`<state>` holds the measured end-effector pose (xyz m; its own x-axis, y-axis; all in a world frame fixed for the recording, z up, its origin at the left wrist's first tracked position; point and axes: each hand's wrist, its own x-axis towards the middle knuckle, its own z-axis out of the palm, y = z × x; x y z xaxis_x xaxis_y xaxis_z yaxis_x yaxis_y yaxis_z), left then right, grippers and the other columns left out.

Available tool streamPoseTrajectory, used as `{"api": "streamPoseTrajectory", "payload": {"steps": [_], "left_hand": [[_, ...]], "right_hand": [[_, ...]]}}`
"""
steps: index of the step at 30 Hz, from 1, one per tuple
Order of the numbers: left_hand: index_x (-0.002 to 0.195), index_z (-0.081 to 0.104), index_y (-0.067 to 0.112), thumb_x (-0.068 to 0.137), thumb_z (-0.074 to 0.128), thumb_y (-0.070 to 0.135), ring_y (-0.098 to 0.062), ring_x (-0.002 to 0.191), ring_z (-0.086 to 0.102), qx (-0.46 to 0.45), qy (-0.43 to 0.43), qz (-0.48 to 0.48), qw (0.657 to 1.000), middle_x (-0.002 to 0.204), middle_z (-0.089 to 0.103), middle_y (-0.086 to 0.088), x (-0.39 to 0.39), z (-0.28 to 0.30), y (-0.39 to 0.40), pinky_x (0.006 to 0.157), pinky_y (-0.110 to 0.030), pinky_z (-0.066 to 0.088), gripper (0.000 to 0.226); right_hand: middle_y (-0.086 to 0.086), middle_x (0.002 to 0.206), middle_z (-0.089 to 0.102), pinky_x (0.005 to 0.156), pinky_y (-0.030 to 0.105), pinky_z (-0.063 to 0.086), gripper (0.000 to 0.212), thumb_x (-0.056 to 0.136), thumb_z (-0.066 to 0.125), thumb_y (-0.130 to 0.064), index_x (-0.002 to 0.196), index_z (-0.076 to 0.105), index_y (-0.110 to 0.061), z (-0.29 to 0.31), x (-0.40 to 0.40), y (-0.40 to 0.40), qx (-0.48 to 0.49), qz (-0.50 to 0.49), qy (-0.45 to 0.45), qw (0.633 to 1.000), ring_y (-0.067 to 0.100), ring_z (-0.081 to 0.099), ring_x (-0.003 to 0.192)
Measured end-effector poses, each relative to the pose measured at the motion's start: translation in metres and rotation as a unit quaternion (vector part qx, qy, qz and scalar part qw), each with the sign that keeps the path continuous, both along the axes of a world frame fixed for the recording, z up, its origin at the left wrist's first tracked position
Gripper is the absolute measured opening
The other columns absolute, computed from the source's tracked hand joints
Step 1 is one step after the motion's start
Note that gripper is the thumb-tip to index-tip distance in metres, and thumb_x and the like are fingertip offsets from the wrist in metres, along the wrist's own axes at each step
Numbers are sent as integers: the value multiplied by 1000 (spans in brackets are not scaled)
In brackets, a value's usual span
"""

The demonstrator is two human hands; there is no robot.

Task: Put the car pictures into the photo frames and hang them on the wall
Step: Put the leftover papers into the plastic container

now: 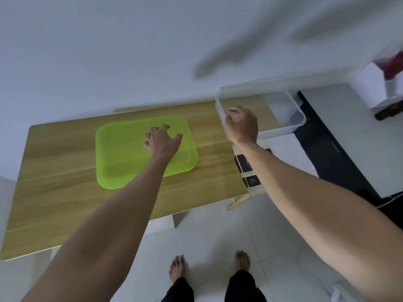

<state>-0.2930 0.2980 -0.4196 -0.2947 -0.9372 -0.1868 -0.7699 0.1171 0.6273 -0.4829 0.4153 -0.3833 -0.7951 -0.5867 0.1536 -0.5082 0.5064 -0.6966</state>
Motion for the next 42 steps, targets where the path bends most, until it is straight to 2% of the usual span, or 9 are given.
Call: {"api": "streamPoseTrajectory", "payload": {"steps": [10, 14, 22, 26, 30, 33, 37, 40, 42], "left_hand": [[130, 62, 22, 87, 68, 43, -33, 135, 39, 59, -10, -3, 998, 141, 50, -10, -112, -18, 109, 107, -52, 31, 48], [130, 61, 24, 85, 67, 46, -33, 132, 45, 85, -15, 29, 996, 138, 56, -9, -145, -40, 154, 107, -51, 38, 50], [131, 47, 16, 84, 72, 43, -36, 128, 40, 135, -91, 105, 981, 138, 39, -13, -191, -56, 214, 99, -53, 43, 59], [131, 43, 14, 80, 77, 39, -36, 128, 36, 153, -91, 139, 974, 139, 35, -14, -207, -54, 222, 98, -56, 44, 66], [135, 41, 14, 78, 81, 31, -36, 133, 34, 179, -69, 166, 967, 143, 31, -14, -219, -51, 224, 99, -56, 43, 71], [136, 40, 14, 79, 82, 24, -37, 132, 36, 183, -58, 184, 964, 143, 31, -16, -224, -52, 229, 100, -54, 43, 72], [133, 42, 13, 75, 83, 20, -37, 124, 44, 182, -45, 202, 961, 135, 39, -16, -226, -58, 234, 104, -51, 43, 71], [127, 45, 14, 76, 82, 20, -34, 120, 46, 185, -34, 220, 957, 128, 52, -13, -230, -58, 232, 104, -49, 42, 63], [124, 46, 15, 77, 79, 19, -32, 118, 47, 191, -35, 229, 954, 117, 60, -8, -233, -57, 232, 102, -49, 42, 58]], "right_hand": [[6, 106, 67, 75, 28, 50, 19, 90, 60, -23, 104, 73, -23, -12, -125, 122, 16, -66, -9, 998, 24, 64, 98], [7, 109, 65, 84, 39, 55, 22, 88, 60, -24, 107, 73, -24, -43, -167, 167, 70, -74, -42, 994, 27, 59, 106], [8, 142, 46, 103, 47, 49, 50, 83, 68, -43, 132, 59, -35, -96, -224, 214, 214, -28, -159, 963, 33, 51, 126], [8, 143, 48, 102, 39, 48, 58, 83, 70, -33, 138, 54, -35, -112, -232, 219, 205, -10, -205, 957, 30, 53, 126], [7, 144, 44, 108, 54, 37, 61, 81, 72, -38, 138, 50, -45, -112, -235, 216, 268, -24, -196, 943, 36, 40, 133], [6, 143, 47, 109, 55, 39, 68, 75, 75, -37, 139, 50, -44, -112, -235, 215, 249, -5, -234, 940, 33, 47, 128], [9, 141, 47, 88, 35, 54, 65, 80, 74, -22, 140, 54, -38, -113, -236, 216, 204, 16, -228, 952, 30, 56, 116], [10, 141, 50, 58, 16, 43, 61, 87, 72, -9, 143, 55, -27, -113, -239, 215, 181, 40, -225, 957, 22, 55, 96], [8, 140, 54, 55, 14, 40, 57, 88, 72, -9, 142, 56, -23, -113, -238, 216, 171, 46, -226, 958, 19, 54, 95]]}}
